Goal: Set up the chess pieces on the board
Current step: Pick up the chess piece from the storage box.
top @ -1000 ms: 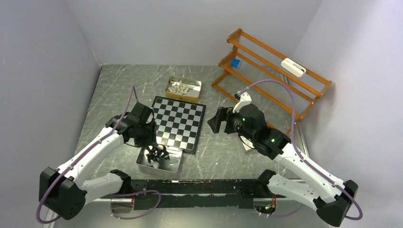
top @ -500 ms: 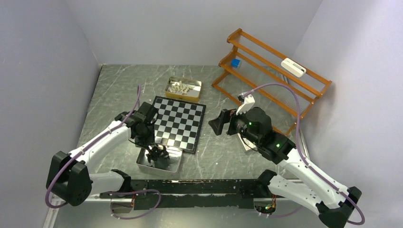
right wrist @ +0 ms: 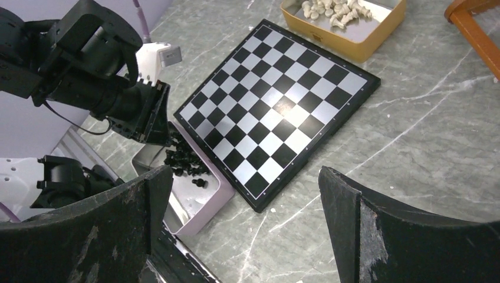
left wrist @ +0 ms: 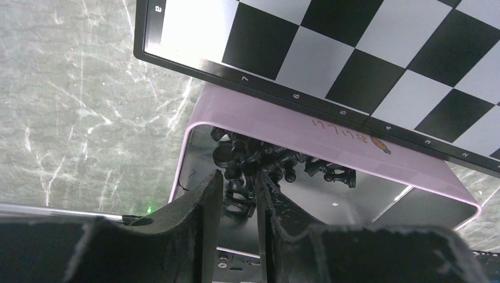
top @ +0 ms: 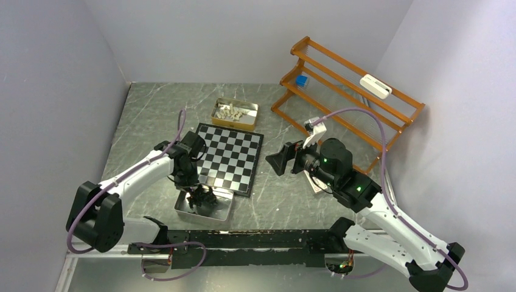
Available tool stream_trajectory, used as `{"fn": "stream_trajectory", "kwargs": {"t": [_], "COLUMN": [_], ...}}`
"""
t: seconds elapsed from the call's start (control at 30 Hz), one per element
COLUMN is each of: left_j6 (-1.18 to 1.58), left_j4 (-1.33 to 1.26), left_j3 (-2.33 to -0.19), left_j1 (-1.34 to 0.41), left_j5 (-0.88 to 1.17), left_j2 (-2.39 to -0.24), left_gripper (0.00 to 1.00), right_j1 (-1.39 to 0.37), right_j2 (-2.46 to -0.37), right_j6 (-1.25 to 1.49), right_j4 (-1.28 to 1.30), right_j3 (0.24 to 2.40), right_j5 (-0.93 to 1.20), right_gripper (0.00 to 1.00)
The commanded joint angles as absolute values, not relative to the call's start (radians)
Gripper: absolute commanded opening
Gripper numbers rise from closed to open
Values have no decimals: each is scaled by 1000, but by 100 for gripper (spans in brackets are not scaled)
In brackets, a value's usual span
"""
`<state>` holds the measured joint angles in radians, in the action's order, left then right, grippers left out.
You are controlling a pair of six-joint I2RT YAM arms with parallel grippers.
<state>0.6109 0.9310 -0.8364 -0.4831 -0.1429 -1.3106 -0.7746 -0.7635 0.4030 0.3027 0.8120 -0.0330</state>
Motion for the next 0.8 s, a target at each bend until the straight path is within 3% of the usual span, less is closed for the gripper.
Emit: {"fn": "stream_trajectory", "kwargs": {"t": [0.0,0.4,0.77], "left_j6": [631,629,634], "left_j4": [922,891,894], "left_j3": [-846,-851,-854], "left_j1": [-477,-477,-477], "left_j5": [-175,-185,-199], "left_j2": [-1319,-1368,-1375], "left_gripper": [33,28,30], "right_j1": [-780,-778,-778], "right_j2": [-735,-694,-654], "right_j6": [379,358,352], "right_j4": [268,266,276], "right_j3": [805,784,767], "right_j5": [-24,-25,-40], "right_gripper": [99,99,99]}}
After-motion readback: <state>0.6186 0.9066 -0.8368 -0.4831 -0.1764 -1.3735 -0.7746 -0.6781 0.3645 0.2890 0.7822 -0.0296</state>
